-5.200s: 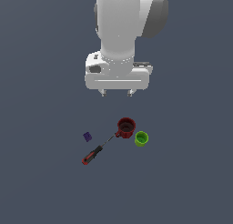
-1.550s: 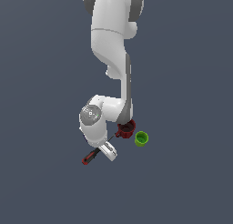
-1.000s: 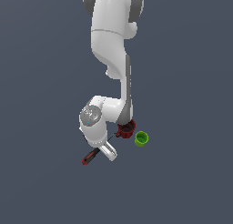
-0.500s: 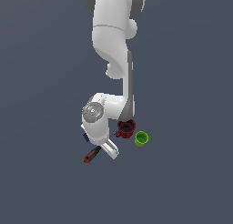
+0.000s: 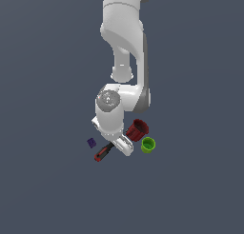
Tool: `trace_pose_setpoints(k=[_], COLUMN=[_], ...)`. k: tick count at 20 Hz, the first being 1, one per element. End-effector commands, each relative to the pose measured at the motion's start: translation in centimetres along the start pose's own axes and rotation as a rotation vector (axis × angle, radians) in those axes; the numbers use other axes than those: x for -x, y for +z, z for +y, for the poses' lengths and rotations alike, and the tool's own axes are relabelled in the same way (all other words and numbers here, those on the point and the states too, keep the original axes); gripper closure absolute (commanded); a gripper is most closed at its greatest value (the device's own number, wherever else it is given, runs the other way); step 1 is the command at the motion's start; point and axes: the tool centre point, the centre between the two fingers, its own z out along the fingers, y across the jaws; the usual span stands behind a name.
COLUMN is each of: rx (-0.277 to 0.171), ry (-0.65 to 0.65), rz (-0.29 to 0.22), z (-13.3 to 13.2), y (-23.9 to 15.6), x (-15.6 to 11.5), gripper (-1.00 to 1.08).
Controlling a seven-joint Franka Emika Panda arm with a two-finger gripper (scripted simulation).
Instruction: Pick up a designated object from a clutter of objects.
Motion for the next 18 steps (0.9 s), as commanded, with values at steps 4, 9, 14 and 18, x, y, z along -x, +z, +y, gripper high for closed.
trace_pose_setpoints(k=[4,9,14,18], rx=[-0.002,-0.002,-0.001,0.0], ry=[-0.002,-0.002,-0.002,-0.002], rz=[0.0,0.0,0.001,0.003], z=[-1.0,-1.8,-2.6,-3.4], y=[-4.0,-7.9,-12.0,-15.5], x=[3.8,7.4,11.1,14.2], gripper=[1.08,1.08,1.08,1.08])
